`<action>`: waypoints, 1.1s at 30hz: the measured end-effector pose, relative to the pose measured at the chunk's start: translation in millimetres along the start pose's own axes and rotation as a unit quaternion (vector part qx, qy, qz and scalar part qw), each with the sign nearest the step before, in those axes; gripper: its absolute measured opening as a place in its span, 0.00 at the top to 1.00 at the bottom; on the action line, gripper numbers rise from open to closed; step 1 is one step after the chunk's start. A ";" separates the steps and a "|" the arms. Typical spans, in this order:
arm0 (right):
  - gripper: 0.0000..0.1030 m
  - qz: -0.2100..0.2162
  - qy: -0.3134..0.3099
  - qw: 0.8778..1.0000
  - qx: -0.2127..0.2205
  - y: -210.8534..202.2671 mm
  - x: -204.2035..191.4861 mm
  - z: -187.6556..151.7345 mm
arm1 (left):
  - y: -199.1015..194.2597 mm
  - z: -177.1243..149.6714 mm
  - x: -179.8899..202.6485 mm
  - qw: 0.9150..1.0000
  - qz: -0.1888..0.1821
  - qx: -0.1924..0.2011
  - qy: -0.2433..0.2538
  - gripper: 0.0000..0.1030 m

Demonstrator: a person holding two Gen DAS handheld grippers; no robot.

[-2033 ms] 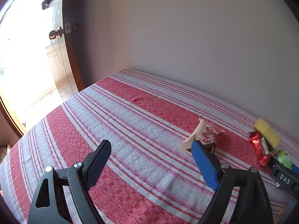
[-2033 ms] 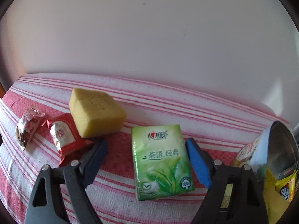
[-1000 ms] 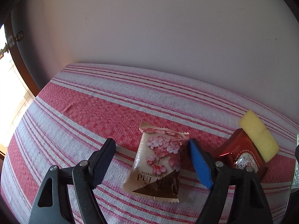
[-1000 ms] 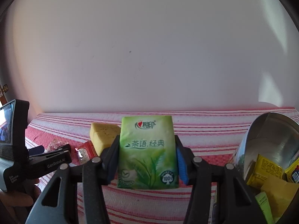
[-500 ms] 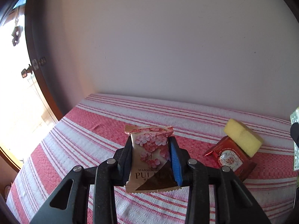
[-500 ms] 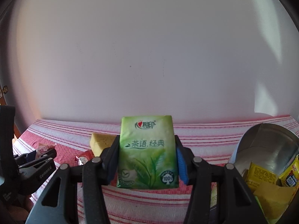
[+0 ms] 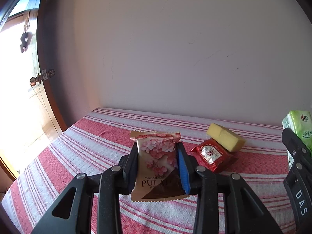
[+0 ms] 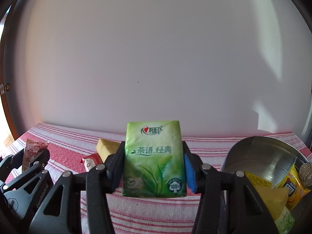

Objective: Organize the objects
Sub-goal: 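Carry the tissue pack and flowered wrapper over the silver tin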

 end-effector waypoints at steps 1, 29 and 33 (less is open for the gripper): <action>0.49 0.001 -0.001 1.000 0.001 -4.1 0.1 -0.8 | -2.5 -1.2 -0.5 1.000 -0.001 0.000 -0.002 0.62; 0.49 0.019 0.000 1.000 0.001 -53.3 0.0 -14.1 | -75.6 -21.2 13.1 0.998 -0.004 0.055 0.009 0.62; 0.49 0.023 -0.009 1.000 0.009 -58.8 -5.3 -13.0 | -84.8 -24.0 20.4 0.998 0.000 0.065 0.021 0.62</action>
Point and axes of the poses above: each gripper's, at about its wrist camera, not at the fingertips, and y roughly the way its jaws point, x to its right, z to its top, the point moved 5 cm from there along y, roughly the way its jaws point, and after that the axes turned 7 degrees about x, right-handed, at the moved point
